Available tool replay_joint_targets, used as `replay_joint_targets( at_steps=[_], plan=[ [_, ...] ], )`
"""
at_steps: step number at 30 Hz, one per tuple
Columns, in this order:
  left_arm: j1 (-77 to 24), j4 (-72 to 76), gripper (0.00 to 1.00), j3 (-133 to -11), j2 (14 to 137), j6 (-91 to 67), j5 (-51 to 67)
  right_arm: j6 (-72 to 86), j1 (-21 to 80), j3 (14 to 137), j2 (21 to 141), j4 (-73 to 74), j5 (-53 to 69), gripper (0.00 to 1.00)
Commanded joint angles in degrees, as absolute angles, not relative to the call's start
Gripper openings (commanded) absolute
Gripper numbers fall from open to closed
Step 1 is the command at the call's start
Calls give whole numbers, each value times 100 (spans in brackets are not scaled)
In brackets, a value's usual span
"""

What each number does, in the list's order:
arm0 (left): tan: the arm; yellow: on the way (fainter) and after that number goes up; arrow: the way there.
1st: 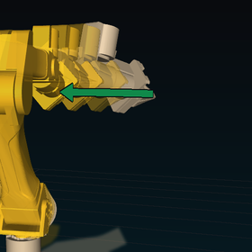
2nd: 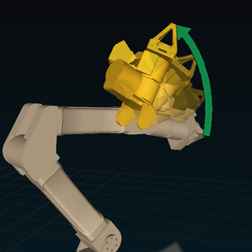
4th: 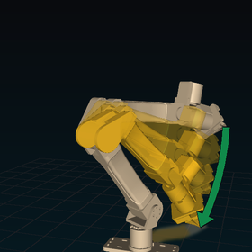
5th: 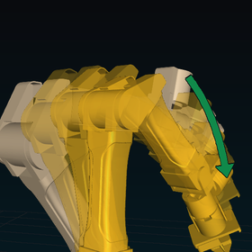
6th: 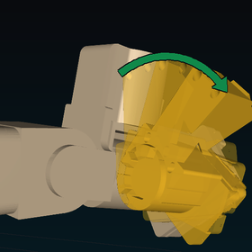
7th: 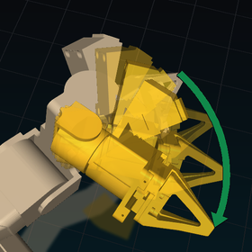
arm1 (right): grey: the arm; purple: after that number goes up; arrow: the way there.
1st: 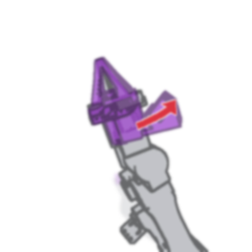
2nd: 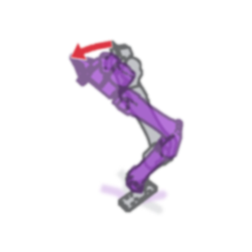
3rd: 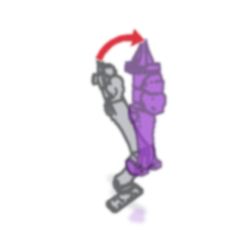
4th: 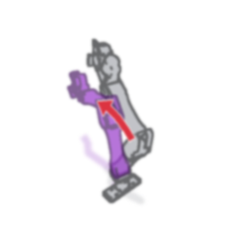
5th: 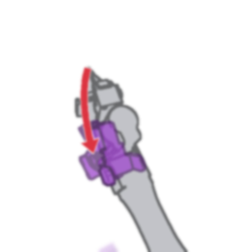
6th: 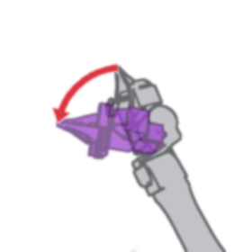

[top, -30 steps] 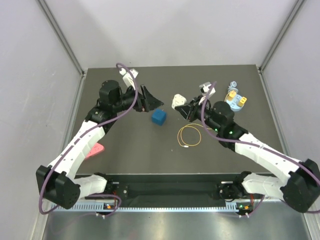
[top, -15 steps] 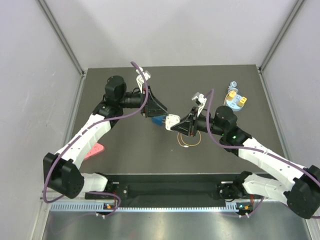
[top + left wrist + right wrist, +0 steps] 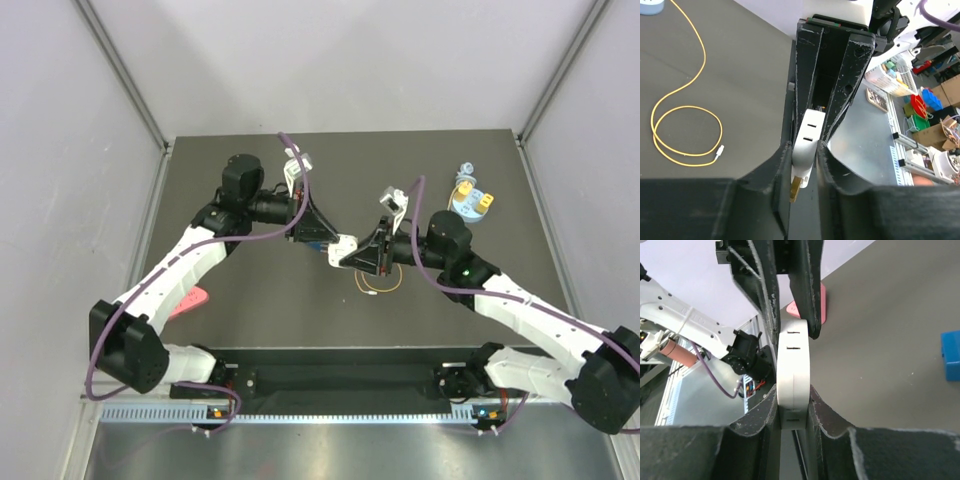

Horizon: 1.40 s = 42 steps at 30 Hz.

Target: Insert the plug

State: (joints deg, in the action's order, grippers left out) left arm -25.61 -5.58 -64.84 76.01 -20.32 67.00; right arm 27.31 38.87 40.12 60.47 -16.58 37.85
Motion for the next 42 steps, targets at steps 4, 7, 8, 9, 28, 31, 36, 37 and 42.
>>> replay_joint_targets(
  at_steps=[4,7,8,9,28,31,36,37,42],
  plan=[
    [-2698,-1222,0,-6934,7805,-1415,6873,2848,3920,4245,6205,-2075,4025,2],
    [-2707,-565,0,-6760,7752,-2072,6786,2979,3920,4254,6258,-2134,3841,30],
    [-2716,-258,0,-6680,7735,-2292,6794,3188,3920,4228,6275,-2258,3823,42],
    [-2716,285,0,-6593,7682,-2694,6768,3321,3920,4193,6293,-2398,3815,46],
    [-2716,738,0,-6232,7576,-3111,6495,4244,3858,3586,6399,-3779,3358,46],
    [-2716,747,0,-6179,7532,-3103,6443,4341,3850,3507,6346,-3841,3322,46],
    [-2716,721,0,-6152,7488,-3094,6425,4500,3841,3366,6188,-3990,3313,50],
    [-2716,712,0,-6144,7497,-3094,6425,4509,3841,3366,6179,-3999,3313,51],
    [-2716,703,0,-6117,7488,-3103,6390,4544,3832,3410,6135,-3990,3331,48]
  ],
)
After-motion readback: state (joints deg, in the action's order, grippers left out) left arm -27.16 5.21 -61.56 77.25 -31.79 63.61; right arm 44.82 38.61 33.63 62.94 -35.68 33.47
